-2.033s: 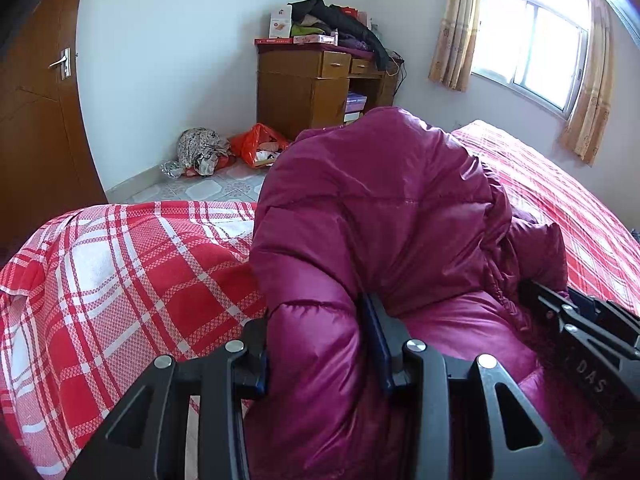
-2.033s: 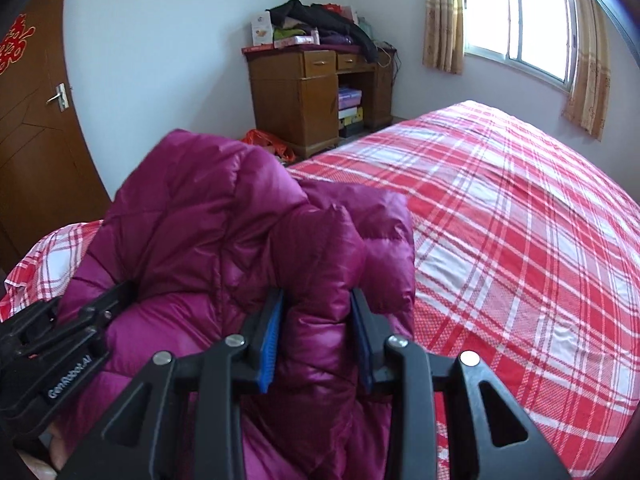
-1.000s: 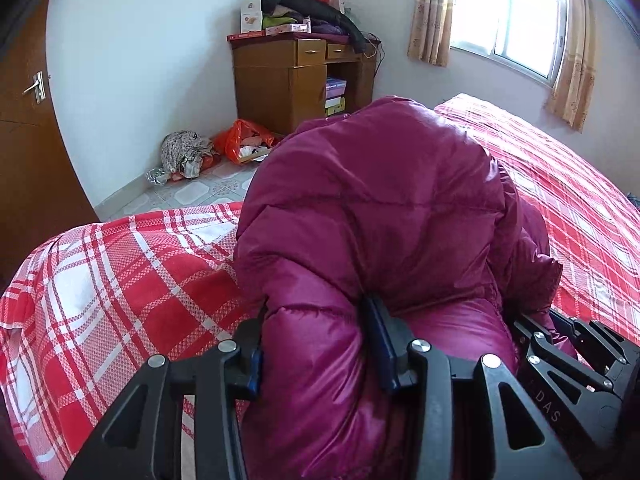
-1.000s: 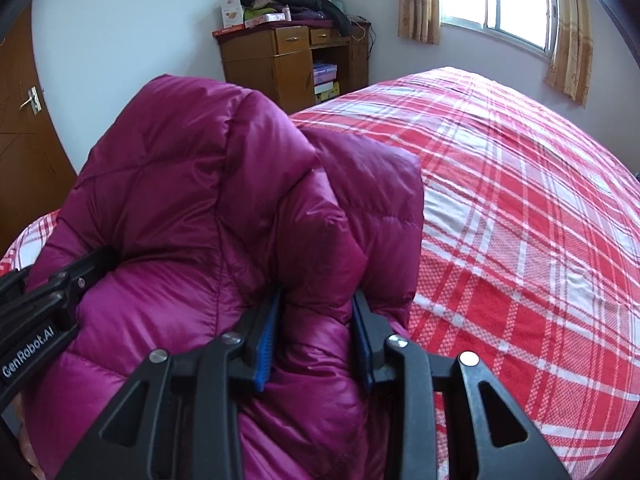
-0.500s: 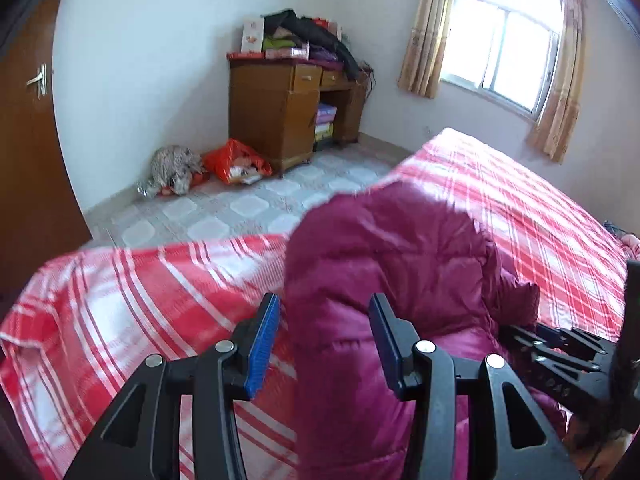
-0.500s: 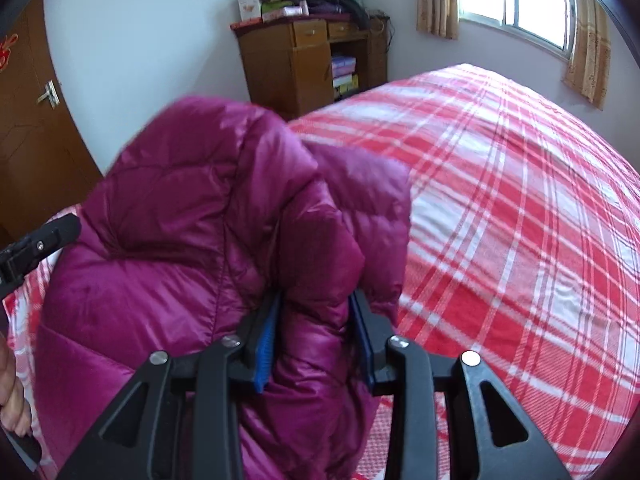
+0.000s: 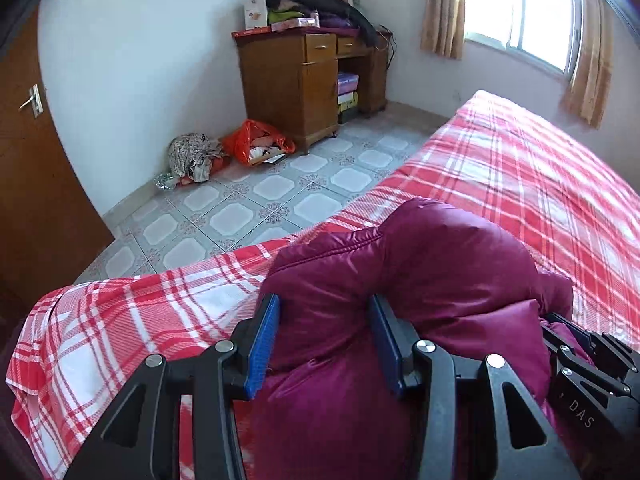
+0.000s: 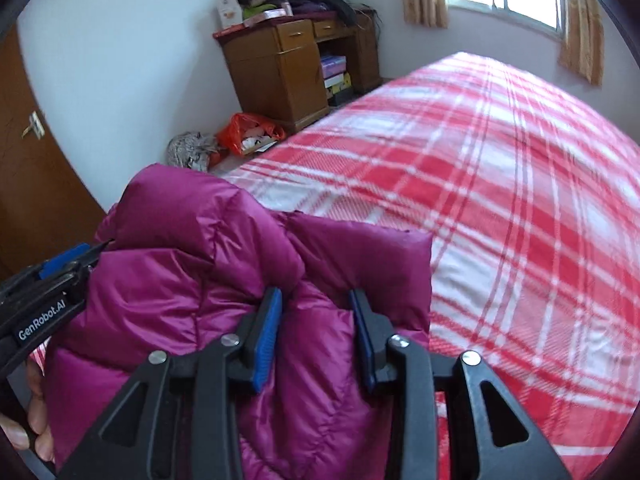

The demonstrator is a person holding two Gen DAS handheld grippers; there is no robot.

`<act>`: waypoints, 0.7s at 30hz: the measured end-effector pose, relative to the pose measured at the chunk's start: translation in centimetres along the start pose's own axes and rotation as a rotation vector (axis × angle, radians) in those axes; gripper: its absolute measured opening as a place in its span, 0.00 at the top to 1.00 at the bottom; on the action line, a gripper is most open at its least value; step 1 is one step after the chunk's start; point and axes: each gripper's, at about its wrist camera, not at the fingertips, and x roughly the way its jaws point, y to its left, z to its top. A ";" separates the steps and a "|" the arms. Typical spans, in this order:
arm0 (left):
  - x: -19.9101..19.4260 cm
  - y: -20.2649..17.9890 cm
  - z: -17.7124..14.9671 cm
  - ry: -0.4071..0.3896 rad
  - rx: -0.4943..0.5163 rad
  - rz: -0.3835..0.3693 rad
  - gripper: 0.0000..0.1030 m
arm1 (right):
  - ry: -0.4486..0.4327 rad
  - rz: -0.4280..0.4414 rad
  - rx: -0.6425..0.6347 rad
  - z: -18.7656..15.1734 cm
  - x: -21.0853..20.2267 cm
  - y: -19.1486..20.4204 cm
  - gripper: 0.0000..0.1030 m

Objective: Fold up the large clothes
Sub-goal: 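Lower the magenta bundle onto the bed with both grippers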

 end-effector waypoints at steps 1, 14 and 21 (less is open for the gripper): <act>0.3 -0.5 -0.1 0.004 0.016 0.016 0.53 | -0.002 0.014 0.025 -0.1 0.2 -0.6 0.64; 1.9 -0.5 -0.4 0.060 -0.021 -0.028 0.53 | 0.023 -0.059 -0.016 0.0 2.0 -0.3 0.63; -5.6 1.0 -2.4 -0.006 0.036 0.020 0.53 | -0.070 0.020 -0.004 -1.6 -5.7 -0.9 0.62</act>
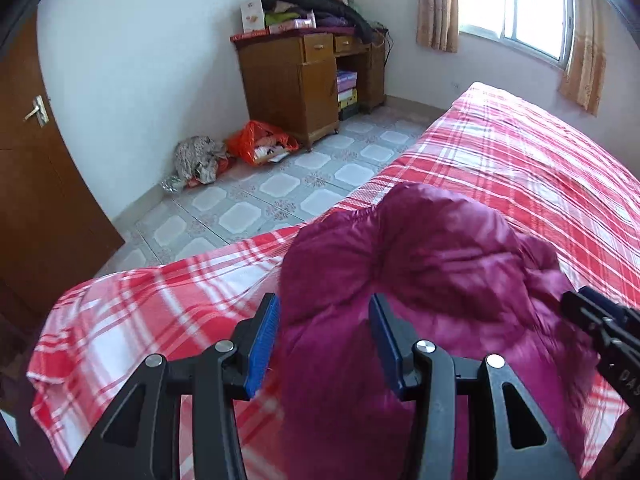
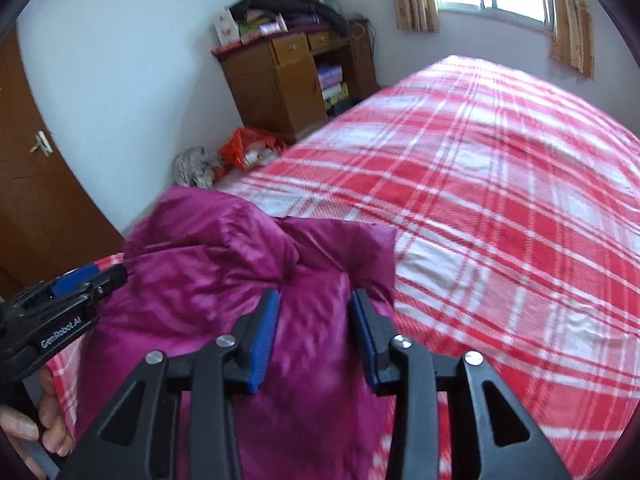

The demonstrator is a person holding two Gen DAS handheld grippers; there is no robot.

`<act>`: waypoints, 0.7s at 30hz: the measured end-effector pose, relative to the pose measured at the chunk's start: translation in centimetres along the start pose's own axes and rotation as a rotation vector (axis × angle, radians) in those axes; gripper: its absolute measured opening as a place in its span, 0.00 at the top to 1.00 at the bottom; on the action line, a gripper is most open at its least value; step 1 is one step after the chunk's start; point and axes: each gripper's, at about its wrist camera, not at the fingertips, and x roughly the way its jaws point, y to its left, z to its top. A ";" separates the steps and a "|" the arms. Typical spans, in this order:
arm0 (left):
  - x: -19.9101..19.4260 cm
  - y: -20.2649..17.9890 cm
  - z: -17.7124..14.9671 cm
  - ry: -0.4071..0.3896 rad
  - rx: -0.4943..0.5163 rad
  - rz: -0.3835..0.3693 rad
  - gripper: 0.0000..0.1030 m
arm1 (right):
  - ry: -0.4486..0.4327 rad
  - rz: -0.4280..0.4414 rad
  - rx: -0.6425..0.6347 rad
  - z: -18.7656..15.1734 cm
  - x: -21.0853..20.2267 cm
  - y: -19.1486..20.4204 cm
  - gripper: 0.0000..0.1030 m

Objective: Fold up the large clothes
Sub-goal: 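Lower the magenta bundle onto the bed with both grippers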

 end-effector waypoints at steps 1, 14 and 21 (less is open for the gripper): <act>-1.3 0.0 -0.8 -0.009 0.010 0.009 0.53 | -0.022 0.004 -0.010 -0.9 -1.6 0.2 0.62; -7.4 -3.0 -10.7 -0.046 0.081 0.107 0.53 | 0.059 0.073 0.003 -11.3 -5.0 2.6 0.62; -11.6 -1.9 -11.7 -0.087 0.016 0.049 0.53 | -0.002 0.120 0.118 -11.7 -9.7 1.3 0.55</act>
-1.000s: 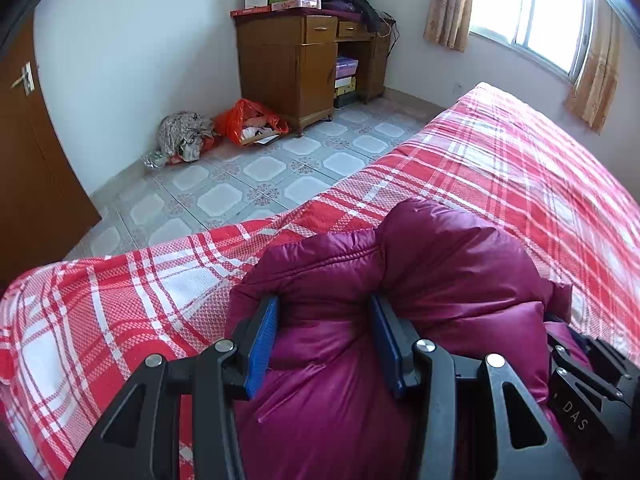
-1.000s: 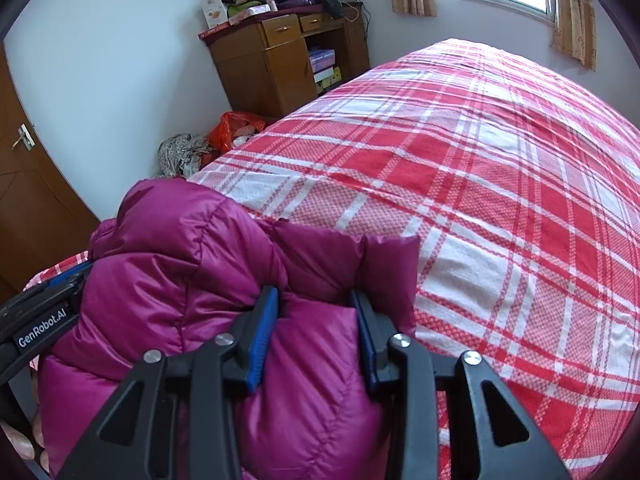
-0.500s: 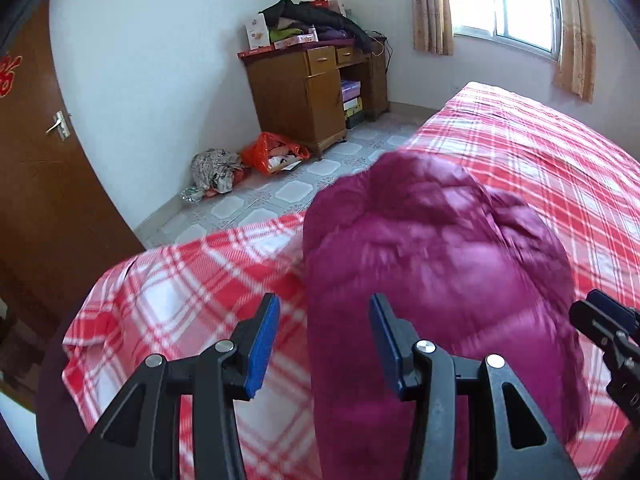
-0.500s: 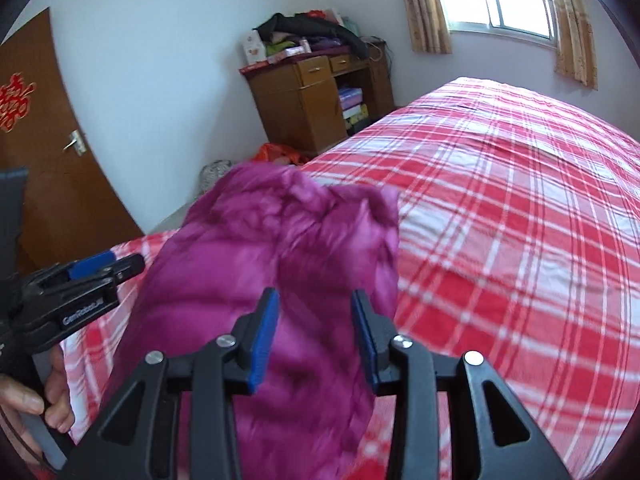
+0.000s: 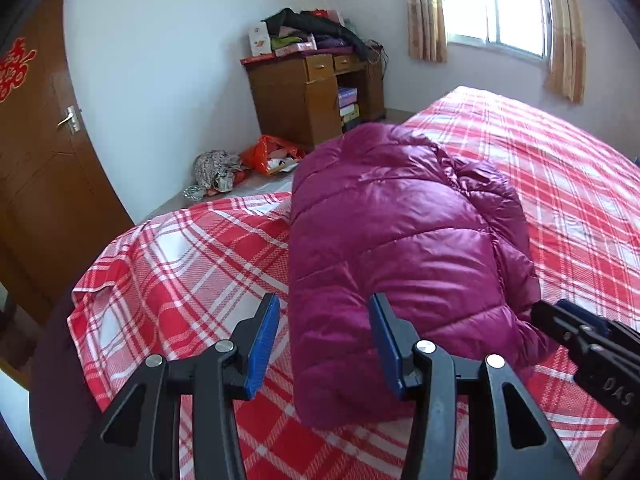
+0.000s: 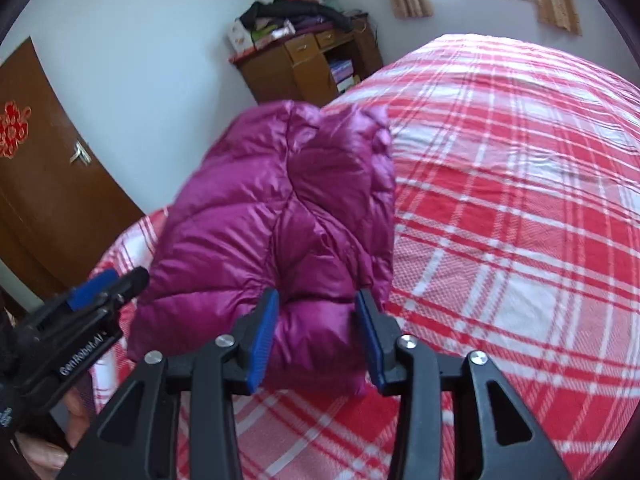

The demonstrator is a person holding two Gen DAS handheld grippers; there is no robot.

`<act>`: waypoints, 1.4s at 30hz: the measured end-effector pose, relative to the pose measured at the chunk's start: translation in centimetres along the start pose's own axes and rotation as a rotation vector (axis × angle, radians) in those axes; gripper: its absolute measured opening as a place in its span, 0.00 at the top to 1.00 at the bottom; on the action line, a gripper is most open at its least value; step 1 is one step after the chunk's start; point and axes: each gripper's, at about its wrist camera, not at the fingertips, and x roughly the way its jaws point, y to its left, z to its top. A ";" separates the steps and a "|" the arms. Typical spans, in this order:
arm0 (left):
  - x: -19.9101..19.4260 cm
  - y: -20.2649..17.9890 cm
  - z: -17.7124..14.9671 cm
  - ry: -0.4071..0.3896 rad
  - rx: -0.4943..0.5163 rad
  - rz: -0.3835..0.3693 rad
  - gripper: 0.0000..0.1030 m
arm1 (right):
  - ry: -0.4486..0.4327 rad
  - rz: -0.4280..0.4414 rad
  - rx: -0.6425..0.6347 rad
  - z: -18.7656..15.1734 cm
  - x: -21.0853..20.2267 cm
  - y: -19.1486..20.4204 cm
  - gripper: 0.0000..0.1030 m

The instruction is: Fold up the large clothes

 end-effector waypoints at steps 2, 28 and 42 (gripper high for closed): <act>-1.4 0.0 -0.5 -0.017 -0.022 -0.002 0.48 | -0.050 -0.032 -0.010 -0.4 -1.7 0.5 0.30; -15.2 0.2 -2.7 -0.228 -0.083 0.052 0.24 | -0.307 -0.207 -0.137 -3.1 -13.8 4.2 0.01; -24.3 1.0 -1.7 -0.458 -0.084 0.055 0.09 | -0.476 -0.230 -0.127 -2.6 -20.8 6.4 0.00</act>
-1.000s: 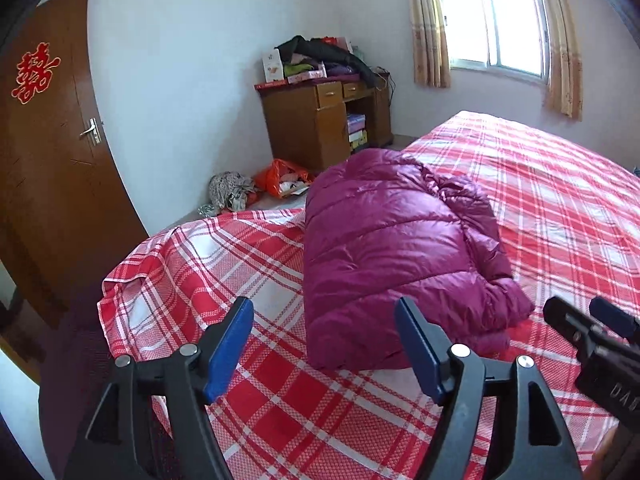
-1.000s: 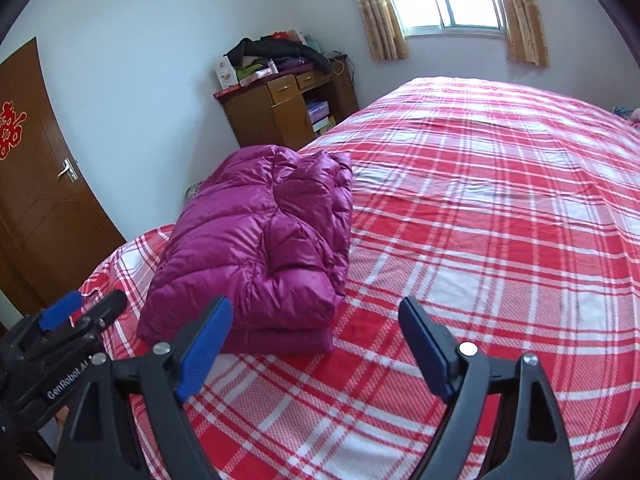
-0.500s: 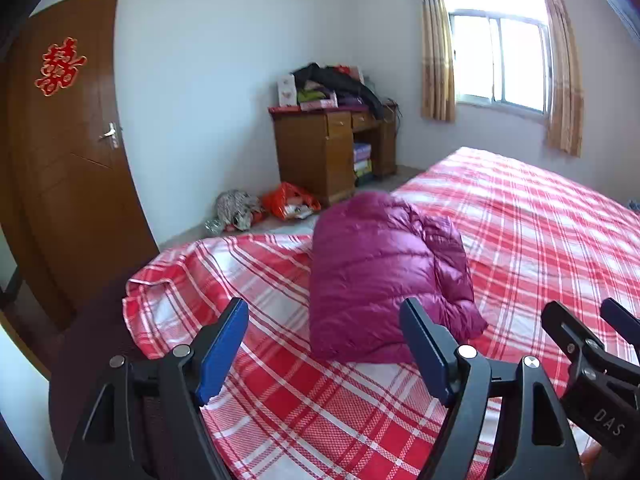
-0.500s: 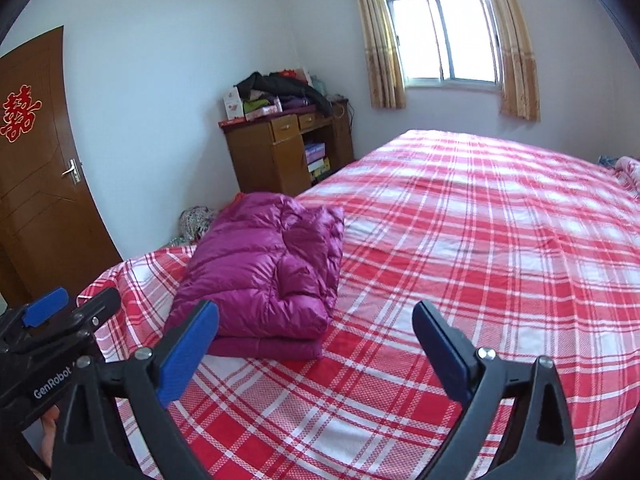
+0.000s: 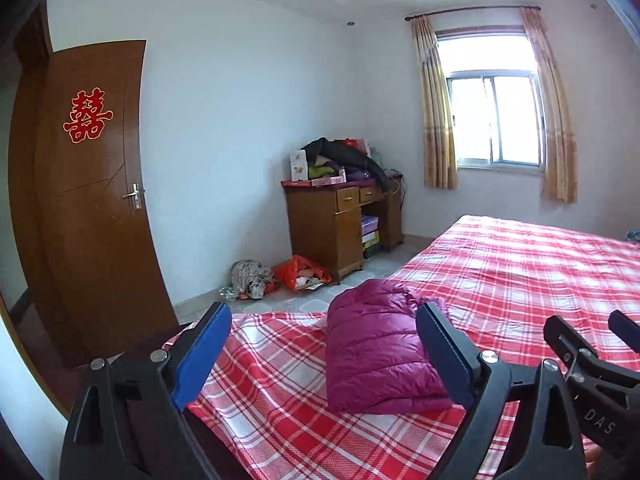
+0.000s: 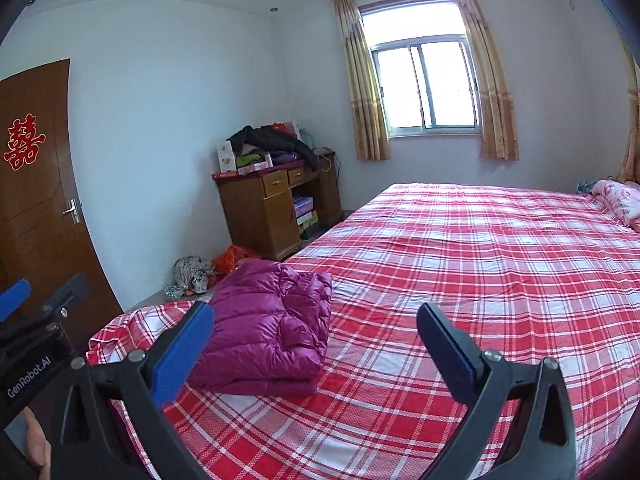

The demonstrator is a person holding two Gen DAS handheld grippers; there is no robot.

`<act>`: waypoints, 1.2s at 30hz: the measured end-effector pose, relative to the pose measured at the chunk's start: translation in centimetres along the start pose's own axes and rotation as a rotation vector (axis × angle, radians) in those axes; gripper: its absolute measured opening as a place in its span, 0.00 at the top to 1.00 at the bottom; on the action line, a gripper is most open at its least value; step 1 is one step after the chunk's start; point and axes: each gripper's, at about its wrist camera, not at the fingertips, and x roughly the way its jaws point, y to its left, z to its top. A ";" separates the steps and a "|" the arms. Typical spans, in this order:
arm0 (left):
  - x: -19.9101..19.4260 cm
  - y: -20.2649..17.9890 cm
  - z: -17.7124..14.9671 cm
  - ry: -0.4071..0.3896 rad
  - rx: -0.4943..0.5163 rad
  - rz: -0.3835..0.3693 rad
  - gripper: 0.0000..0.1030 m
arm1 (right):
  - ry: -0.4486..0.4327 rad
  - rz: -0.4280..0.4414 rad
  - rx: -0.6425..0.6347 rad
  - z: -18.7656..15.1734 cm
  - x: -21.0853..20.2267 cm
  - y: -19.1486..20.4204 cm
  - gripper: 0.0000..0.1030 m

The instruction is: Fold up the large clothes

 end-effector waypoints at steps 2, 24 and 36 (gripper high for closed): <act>-0.5 0.2 0.3 -0.008 -0.010 -0.002 0.08 | -0.024 -0.004 -0.009 0.1 -0.6 0.2 0.00; 0.6 -0.1 -0.5 0.058 -0.003 0.005 0.07 | -0.046 -0.036 -0.023 -0.2 -1.1 0.0 0.00; 1.2 0.0 -0.7 0.066 0.002 0.016 0.07 | -0.043 -0.033 -0.018 -0.2 -1.1 0.0 0.00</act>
